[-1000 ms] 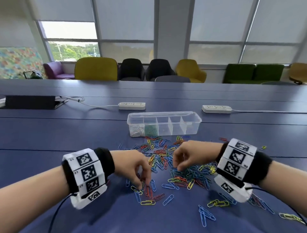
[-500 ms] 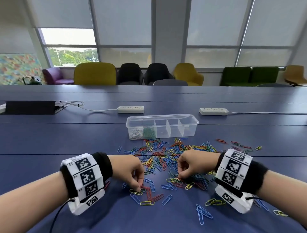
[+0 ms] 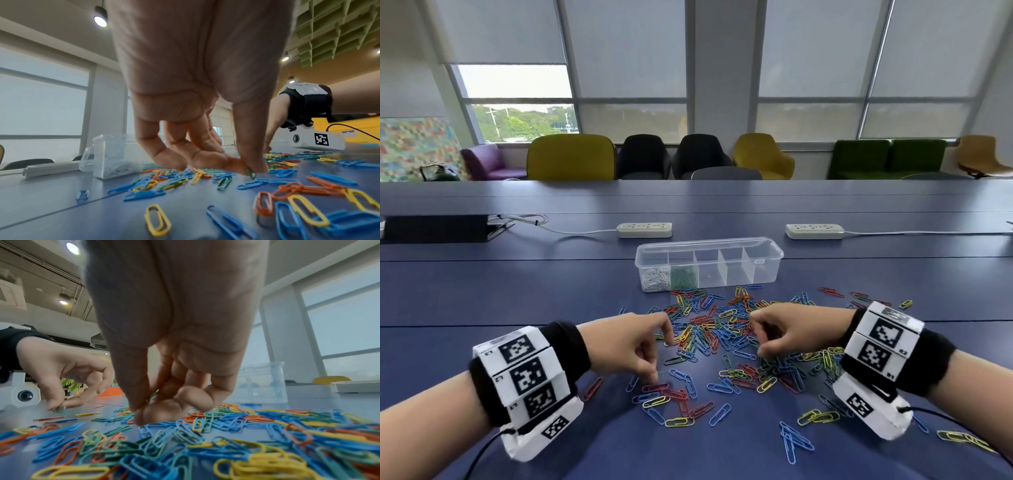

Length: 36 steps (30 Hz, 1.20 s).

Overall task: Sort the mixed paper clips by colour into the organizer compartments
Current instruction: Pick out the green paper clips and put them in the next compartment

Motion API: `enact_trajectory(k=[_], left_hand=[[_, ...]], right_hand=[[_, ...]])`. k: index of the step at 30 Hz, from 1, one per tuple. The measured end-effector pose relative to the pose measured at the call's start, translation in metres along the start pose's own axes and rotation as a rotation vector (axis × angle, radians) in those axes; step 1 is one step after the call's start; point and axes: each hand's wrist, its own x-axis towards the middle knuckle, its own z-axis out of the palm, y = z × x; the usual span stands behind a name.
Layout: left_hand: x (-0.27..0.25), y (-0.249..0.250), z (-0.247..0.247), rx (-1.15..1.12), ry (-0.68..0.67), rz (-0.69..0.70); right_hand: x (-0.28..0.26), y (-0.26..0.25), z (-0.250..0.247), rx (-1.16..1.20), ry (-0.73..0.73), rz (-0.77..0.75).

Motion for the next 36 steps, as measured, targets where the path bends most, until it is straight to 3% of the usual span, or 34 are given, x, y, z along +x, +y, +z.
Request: enact_trajectory(k=[3,8,11,13,18,21,26,30,33,36], left_hand=[[-0.002,-0.001,-0.004,-0.170,0.046,-0.012],[0.003,0.013,-0.005,-1.060,0.000,-0.140],[0.013,0.016,-0.008,-1.228,-0.004,-0.230],[0.020,0.021,-0.010,-1.134,0.009,-0.273],[0.043,0.025,-0.002,-0.169,0.093,-0.183],[0.049,0.025,0.001,0.143,0.182,-0.211],[0.052,0.026,0.009,0.334,0.191,-0.254],[0.053,0.025,0.001,0.308,0.103,-0.318],[0.055,0.025,-0.001,0.259,0.107,-0.328],[0.058,0.026,0.001,0.359,0.118,-0.344]], right_hand=[[-0.007,0.006,-0.002,0.116,-0.041,-0.018],[-0.013,0.008,0.001,0.138,-0.098,0.039],[-0.010,0.005,0.002,0.047,-0.073,0.072],[-0.010,0.003,0.003,-0.053,-0.050,0.059],[-0.009,0.002,0.003,-0.218,-0.076,0.027],[-0.004,0.003,0.004,-0.229,-0.033,-0.009],[-0.005,0.002,0.007,-0.209,-0.077,-0.014],[-0.007,0.002,0.008,-0.243,-0.117,-0.009],[-0.008,0.004,0.006,-0.231,-0.114,0.000],[-0.010,0.006,0.005,-0.217,-0.109,0.024]])
